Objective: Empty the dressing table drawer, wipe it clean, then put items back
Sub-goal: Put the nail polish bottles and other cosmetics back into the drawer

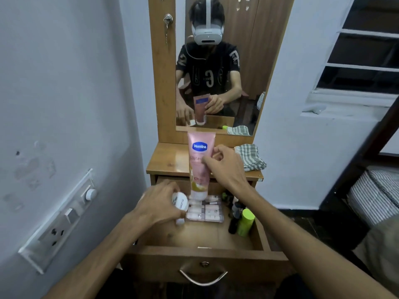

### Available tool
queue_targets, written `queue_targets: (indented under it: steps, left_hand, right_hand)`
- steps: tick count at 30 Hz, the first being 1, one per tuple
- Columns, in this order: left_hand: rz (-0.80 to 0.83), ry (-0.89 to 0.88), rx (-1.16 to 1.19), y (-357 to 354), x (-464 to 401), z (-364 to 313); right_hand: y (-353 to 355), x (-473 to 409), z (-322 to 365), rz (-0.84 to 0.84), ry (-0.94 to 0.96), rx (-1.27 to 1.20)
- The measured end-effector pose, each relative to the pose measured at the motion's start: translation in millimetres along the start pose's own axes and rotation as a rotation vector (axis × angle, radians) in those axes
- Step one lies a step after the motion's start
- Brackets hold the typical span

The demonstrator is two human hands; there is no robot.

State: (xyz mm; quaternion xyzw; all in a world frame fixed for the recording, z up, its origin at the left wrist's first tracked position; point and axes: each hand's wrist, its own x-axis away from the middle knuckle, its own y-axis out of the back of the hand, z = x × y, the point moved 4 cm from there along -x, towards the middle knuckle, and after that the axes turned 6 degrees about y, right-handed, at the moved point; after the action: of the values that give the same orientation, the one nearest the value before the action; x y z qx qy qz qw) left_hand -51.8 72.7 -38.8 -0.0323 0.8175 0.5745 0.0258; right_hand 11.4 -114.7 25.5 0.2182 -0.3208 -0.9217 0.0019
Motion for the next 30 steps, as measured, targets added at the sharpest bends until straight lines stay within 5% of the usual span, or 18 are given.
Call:
queue_targets:
  steps: [7, 22, 30]
  left_hand:
    - [0.255, -0.035, -0.268, -25, 24, -8]
    - [0.261, -0.065, -0.561, -45, 23, -5]
    - [0.096, 0.005, -0.068, -22, 17, -3]
  right_hand:
    - [7, 55, -14, 0.213, -0.039, 0.076]
    - [1, 88, -32, 0.199, -0.049, 0.13]
    - [3, 83, -17, 0.312, 0.176, 0.289]
